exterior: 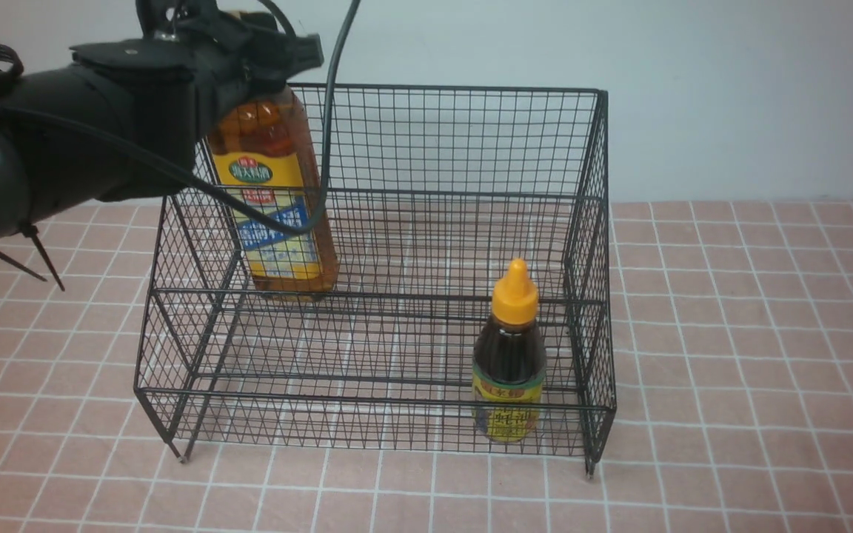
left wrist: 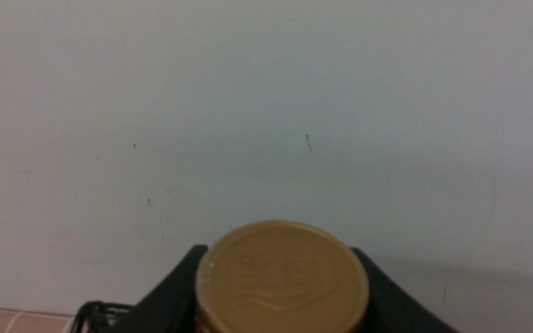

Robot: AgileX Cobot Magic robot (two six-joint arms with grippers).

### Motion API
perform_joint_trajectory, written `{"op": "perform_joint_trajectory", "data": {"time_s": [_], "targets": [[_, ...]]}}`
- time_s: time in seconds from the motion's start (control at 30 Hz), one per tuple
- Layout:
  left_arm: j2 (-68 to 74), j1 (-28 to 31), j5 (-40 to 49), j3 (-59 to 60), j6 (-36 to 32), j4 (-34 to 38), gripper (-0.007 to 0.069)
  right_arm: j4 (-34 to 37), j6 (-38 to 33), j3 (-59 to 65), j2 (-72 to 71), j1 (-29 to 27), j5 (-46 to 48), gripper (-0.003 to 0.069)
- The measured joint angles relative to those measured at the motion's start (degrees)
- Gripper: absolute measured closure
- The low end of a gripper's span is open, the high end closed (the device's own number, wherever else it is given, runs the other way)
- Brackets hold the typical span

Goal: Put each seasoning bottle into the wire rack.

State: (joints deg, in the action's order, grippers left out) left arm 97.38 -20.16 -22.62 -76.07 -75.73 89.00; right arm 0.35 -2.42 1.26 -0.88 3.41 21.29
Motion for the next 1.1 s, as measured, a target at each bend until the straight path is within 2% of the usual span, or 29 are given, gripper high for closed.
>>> {"op": "perform_joint_trajectory", "data": {"time_s": [0.2,0.3,0.33,0.43,0.53,0.6,0.67,0.7,0.73,0.8,0.9,0.97,1.1], "targets": [[-1.45,0.0,0.4,-1.0,-8.49,5.84,0.0246,0.0,0.0,0.0,0.0,0.0,0.0,0.0673],[-3.37,-0.07,3.94,-1.13,-17.11,10.59,0.0231,0.0,-0.05,0.0,0.0,0.0,0.0,0.0673],[-3.71,-0.12,4.34,-1.13,-17.62,10.68,0.0231,0.0,-0.05,0.0,0.0,0.0,0.0,0.0673],[-8.36,-0.82,6.11,-1.13,-25.0,11.15,0.0263,0.0,-0.05,0.0,0.0,0.0,0.0,0.0673],[-12.11,-1.01,7.54,-1.18,-27.93,11.2,0.0327,0.0,-0.05,0.0,0.0,0.0,0.0,0.0673],[-14.41,-1.05,8.36,-1.24,-28.47,11.2,0.0377,0.0,-0.05,0.0,0.0,0.0,0.0,0.0673],[-17.91,-1.05,11.12,-1.24,-28.85,11.2,0.0499,0.0,-0.05,0.0,0.0,0.0,0.0,0.0673],[-18.12,-1.05,11.41,-1.24,-28.85,11.2,0.0509,0.0,-0.05,0.0,0.0,0.0,0.0,0.0673],[-19.37,-1.05,13.31,-1.24,-28.85,11.2,0.0561,0.0,-0.05,0.0,0.0,0.0,0.0,0.0673],[-21.25,-1.05,17.47,-1.24,-28.85,11.14,0.0609,0.0,-0.05,0.0,0.0,0.0,0.0,0.0673],[-23.12,-1.05,23.58,-1.24,-28.73,10.96,0.0626,0.0,-0.05,0.0,0.0,0.0,0.0,0.0673],[-25.2,-1.05,31.56,-1.24,-27.25,10.49,0.0631,0.0,-0.05,0.0,0.0,0.0,0.0,0.0673],[-27.82,-1.05,43.95,-1.24,-18.47,9.53,0.0631,0.0,-0.05,0.0,0.0,0.0,0.0,0.0673]]}}
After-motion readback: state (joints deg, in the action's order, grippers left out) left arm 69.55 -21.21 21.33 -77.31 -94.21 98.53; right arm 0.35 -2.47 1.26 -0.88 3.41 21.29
